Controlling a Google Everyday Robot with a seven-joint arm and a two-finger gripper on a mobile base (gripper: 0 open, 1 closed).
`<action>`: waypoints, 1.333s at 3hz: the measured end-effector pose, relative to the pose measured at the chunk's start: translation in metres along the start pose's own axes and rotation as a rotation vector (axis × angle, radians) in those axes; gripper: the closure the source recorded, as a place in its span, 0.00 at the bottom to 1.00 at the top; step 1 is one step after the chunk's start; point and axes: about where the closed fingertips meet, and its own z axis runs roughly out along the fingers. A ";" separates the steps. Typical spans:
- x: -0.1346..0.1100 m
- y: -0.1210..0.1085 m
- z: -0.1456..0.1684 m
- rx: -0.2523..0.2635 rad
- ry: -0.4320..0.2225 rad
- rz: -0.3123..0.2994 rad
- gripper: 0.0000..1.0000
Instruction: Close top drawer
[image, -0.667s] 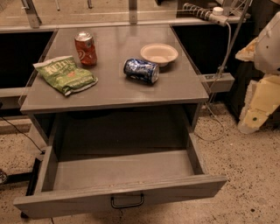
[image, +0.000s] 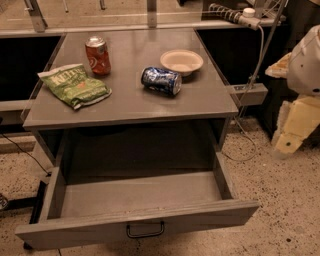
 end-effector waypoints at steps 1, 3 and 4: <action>0.010 0.011 0.030 -0.035 -0.049 0.006 0.00; 0.032 0.053 0.076 -0.047 -0.131 0.012 0.42; 0.045 0.080 0.104 -0.046 -0.171 0.015 0.65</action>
Offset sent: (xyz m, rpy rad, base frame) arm -0.0312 -0.0074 -0.1088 0.1850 0.0532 0.0240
